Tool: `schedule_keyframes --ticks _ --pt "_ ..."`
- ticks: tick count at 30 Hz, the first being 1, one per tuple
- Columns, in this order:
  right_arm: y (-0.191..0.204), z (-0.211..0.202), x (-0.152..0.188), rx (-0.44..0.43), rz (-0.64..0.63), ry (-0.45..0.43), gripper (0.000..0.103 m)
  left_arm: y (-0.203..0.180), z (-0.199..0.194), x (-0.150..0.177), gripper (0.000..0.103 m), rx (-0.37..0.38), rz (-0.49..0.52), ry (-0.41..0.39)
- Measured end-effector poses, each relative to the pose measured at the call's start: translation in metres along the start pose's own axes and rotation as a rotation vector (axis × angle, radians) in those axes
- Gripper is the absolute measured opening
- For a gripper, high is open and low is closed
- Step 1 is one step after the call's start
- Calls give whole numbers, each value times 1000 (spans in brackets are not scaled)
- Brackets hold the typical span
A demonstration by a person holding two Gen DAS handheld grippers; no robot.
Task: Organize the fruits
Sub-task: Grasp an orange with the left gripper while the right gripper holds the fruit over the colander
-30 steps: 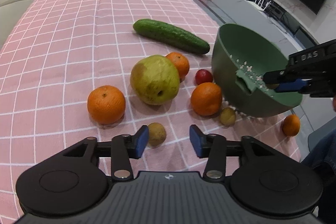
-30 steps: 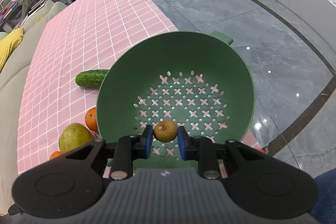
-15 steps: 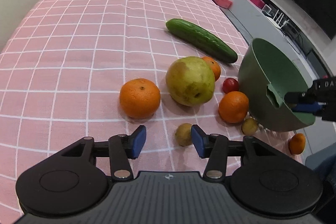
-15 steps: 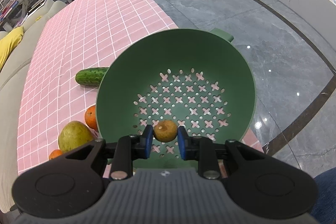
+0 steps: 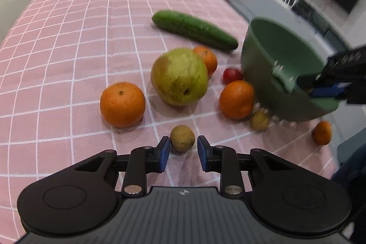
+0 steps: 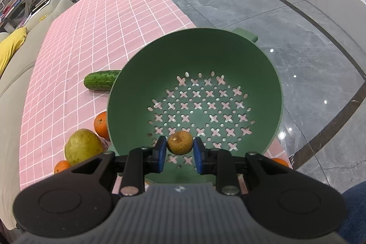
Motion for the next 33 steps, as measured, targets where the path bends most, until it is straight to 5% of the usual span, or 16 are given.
schedule_keyframes --ticks 1,3,6,10,17,22,33 --pt "0 0 0 0 2 0 21 3 -4 -1 57 18 -13 -18" --pt "0 1 -1 1 3 0 21 10 -17 -4 70 45 -50 -88" --pt "0 2 0 -1 4 1 21 26 -27 -13 70 13 -137 -170" --pt "1 2 1 -3 -1 6 21 43 -26 -25 70 -147 -198 -226" --pt "5 2 0 -4 -15 11 21 17 -8 -22 69 -251 75 -187" --pt "6 2 -2 -6 -17 9 21 12 9 -21 54 -253 97 -122" --pt "3 5 -3 2 -13 15 21 32 -9 -19 52 -144 -65 -195"
Point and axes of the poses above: each gripper's, at about its wrist camera, not at the fingertips, and z roughly the way its jaws point, y to its left, x to its underside, the point moved 3 cm from there along z, roughly the way its jaws point, and after that the axes turned 10 degrees about -z, right-handed, at the moved point
